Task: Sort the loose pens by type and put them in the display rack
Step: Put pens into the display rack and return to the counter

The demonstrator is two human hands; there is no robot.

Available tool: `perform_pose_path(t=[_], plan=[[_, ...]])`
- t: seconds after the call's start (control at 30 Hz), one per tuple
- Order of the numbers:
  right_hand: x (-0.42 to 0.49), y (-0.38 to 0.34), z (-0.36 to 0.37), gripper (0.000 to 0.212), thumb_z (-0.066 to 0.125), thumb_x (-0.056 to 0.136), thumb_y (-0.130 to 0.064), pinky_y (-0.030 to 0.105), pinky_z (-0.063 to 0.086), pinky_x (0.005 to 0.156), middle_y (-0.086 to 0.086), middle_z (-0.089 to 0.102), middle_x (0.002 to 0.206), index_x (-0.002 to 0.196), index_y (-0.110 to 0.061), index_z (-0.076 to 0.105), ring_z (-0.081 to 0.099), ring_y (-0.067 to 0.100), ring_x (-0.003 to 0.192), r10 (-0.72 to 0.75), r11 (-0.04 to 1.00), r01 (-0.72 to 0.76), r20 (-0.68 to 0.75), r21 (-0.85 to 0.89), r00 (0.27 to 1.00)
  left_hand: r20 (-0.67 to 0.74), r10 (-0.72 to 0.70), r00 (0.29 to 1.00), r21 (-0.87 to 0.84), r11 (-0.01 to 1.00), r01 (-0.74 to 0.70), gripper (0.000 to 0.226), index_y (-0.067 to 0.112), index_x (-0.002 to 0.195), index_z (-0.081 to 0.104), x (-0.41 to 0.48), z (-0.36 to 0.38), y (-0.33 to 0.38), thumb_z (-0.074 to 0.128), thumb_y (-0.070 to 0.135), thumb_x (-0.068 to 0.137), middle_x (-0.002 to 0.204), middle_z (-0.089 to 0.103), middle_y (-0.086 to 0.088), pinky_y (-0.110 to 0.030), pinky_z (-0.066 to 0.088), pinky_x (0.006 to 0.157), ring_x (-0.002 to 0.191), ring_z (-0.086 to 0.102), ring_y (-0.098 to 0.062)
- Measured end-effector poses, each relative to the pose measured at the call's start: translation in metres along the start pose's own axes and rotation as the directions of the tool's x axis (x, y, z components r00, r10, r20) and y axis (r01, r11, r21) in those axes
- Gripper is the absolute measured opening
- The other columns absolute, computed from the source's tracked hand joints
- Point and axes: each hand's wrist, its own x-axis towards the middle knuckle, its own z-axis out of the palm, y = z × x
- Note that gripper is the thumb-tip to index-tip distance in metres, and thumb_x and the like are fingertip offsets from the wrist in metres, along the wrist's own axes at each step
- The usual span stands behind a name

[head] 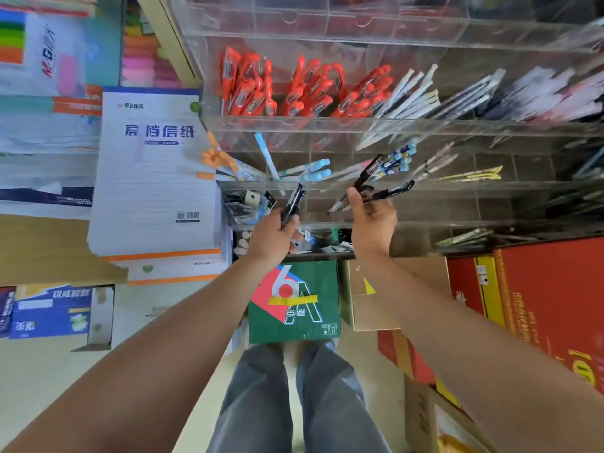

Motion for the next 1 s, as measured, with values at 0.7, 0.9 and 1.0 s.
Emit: perform_pose_path(t=[0.7, 0.9, 1.0], plan=[[0.004, 0.021, 0.034, 0.038, 0.076, 0.08, -0.032, 0.04, 0.055, 0.076, 0.016, 0.072, 0.084, 0.056, -0.015, 0.053, 0.067, 0.027, 0.079, 0.286, 0.947, -0.295, -0.088, -0.124, 0.954, 0.043, 0.025, 0.999, -0.032, 0.999, -0.024, 0.015, 0.011, 0.111, 0.05, 0.008, -0.006, -0.023, 0.044, 0.021, 0.101, 0.08, 0.061, 0.0, -0.024, 0.053, 0.053, 0.069, 0.062, -0.021], [0.015, 0.028, 0.029, 0.038, 0.075, 0.08, -0.034, 0.044, 0.054, 0.081, 0.018, 0.071, 0.092, 0.086, 0.002, 0.067, 0.067, 0.031, 0.088, 0.345, 0.916, -0.347, -0.046, -0.202, 0.937, 0.078, 0.011, 0.997, -0.049, 0.999, -0.007, 0.008, 0.018, 0.108, 0.048, 0.006, -0.008, -0.022, 0.045, 0.022, 0.101, 0.08, 0.06, 0.003, -0.049, 0.054, 0.071, 0.08, 0.063, -0.036], [0.018, 0.032, 0.025, 0.024, 0.073, 0.081, -0.033, 0.043, 0.056, 0.08, 0.016, 0.072, 0.088, 0.083, -0.01, 0.067, 0.07, 0.03, 0.084, 0.342, 0.925, -0.334, 0.01, -0.183, 0.94, 0.079, 0.009, 0.997, -0.051, 0.999, -0.005, 0.009, 0.017, 0.109, 0.048, 0.005, -0.008, -0.02, 0.045, 0.022, 0.101, 0.08, 0.06, 0.003, -0.048, 0.054, 0.071, 0.078, 0.062, -0.032]])
